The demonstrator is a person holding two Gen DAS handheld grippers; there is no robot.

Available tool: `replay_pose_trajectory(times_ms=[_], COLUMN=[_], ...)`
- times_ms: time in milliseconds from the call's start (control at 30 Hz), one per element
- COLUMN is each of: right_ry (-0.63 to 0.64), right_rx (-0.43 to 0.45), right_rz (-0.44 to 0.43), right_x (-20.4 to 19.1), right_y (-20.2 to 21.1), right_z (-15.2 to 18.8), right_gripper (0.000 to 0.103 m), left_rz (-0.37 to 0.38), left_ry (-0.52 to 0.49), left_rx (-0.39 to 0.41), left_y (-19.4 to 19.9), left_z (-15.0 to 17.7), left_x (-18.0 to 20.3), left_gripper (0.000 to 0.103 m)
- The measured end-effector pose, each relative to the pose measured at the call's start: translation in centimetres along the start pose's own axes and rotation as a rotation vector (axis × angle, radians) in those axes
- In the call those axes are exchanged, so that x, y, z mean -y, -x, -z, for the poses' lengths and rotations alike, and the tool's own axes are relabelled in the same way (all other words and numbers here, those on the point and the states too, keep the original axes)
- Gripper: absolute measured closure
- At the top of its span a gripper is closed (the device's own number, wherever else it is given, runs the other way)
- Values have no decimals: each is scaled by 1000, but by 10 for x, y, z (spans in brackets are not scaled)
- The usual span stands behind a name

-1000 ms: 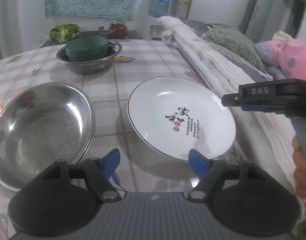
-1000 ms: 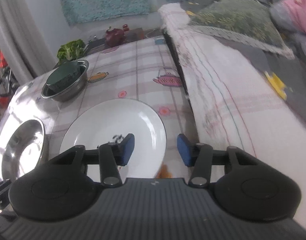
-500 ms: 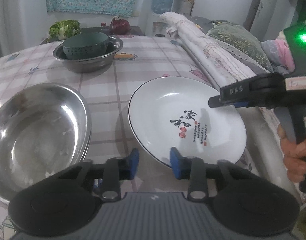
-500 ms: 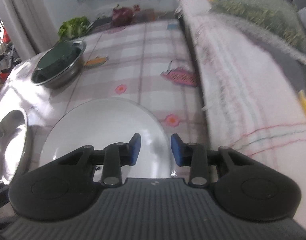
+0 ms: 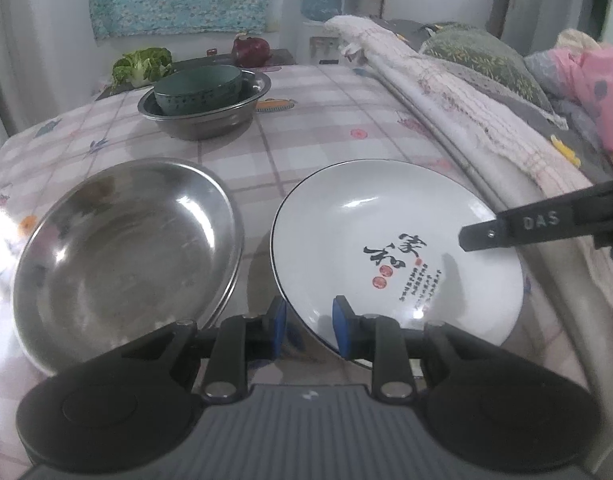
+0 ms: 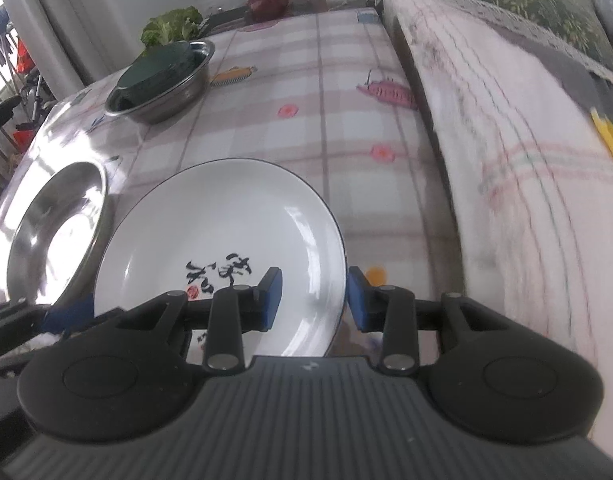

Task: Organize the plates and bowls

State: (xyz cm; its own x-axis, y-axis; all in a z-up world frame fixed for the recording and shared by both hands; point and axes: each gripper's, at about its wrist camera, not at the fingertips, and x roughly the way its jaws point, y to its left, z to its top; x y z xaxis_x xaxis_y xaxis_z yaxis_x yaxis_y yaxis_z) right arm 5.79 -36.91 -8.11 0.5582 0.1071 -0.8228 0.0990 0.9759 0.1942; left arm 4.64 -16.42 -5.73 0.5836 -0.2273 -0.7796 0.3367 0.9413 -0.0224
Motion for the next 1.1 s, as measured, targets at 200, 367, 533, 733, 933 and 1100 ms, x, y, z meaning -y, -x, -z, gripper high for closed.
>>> replay_pose_trajectory(times_ms=[200,367,533,733,933,1100], right_ry=[-51,-91,-169,-221,-182,-181], right_rx=[-51,-25,55,97,89,71], right_rz=[-1,-9,-49,-69,-50,-58], right_x=[-7,-8,6,12,2,-1], right_y=[18,24,21,21,14,17], right_z=[22,34,50,59,59,59], right_gripper=[68,68,69,71,75,75], left_rz=[28,132,183,176,129,126], left_ry=[-102,-2,-15,20,18,27], left_rx=[-27,-15,11,11,16,-42], left_y=[7,7,9,8,5,11], left_z=[11,28,36,35,31,28], left_x=[-2,-12,-14,-19,-12,-14], left_gripper=[71,66,62,63,67,68])
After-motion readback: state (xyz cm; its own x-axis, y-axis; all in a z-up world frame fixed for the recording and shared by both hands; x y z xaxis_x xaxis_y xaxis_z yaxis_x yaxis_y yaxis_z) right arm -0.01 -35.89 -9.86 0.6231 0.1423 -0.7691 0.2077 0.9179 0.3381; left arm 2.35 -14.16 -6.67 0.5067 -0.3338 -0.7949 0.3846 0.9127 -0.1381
